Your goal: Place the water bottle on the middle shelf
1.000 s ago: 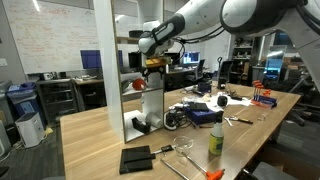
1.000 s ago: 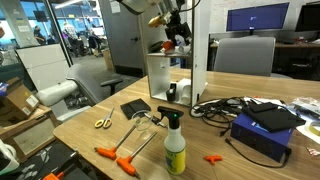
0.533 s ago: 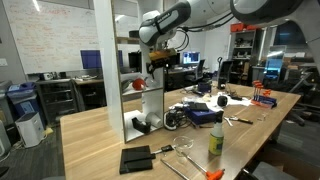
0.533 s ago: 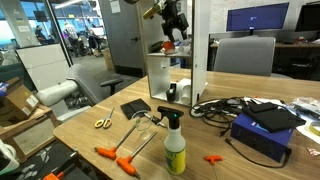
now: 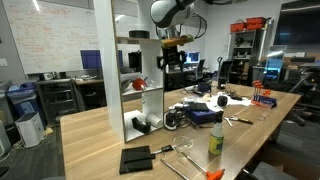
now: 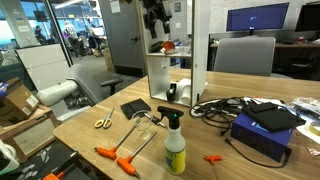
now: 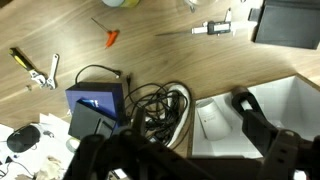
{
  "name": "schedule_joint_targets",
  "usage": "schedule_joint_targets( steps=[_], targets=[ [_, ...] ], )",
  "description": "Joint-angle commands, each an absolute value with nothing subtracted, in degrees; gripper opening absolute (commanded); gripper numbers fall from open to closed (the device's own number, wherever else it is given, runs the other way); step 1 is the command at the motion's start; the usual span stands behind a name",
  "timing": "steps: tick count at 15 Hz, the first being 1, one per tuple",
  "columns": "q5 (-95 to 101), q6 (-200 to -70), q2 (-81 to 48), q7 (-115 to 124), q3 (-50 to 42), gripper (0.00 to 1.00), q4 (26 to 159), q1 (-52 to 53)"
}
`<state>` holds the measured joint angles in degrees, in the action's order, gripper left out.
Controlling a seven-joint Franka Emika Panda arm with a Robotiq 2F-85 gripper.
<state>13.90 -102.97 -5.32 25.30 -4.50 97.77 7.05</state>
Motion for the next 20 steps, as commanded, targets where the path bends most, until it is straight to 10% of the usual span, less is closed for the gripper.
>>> schedule_joint_targets(
  steps=[1, 13, 20],
  targets=[
    [9.92, -104.13, 9.00, 20.79, -2.19, 1.00, 110.78, 4.66],
    [-0.36, -87.67, 48.05, -3.19, -4.52, 1.00, 135.10, 1.85],
    [0.29, -84.75, 50.08, -2.75, -4.19, 1.00, 135.52, 0.90]
  ],
)
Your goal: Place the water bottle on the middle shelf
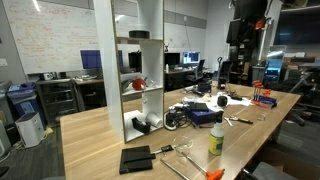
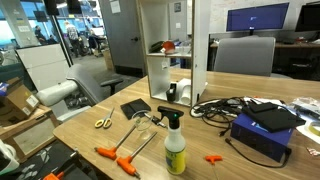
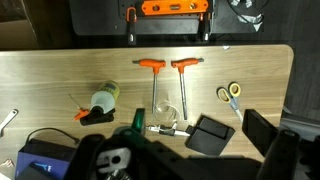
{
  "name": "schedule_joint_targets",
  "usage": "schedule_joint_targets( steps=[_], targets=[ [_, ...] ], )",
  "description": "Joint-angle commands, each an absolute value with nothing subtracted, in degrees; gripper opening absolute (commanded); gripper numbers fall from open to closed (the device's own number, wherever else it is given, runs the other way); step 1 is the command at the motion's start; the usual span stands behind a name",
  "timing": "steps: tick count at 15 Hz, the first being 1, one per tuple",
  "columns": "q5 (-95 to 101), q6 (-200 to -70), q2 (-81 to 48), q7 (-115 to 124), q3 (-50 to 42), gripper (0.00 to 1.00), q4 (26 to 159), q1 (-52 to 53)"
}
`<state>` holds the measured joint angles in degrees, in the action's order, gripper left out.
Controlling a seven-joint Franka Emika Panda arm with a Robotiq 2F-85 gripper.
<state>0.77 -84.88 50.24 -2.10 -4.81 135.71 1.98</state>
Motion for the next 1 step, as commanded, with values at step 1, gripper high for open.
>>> schedule_joint_targets(
  steps=[1],
  targets=[
    [0.29, -84.75, 49.95, -2.76, -4.18, 1.00, 135.59, 0.90]
  ],
)
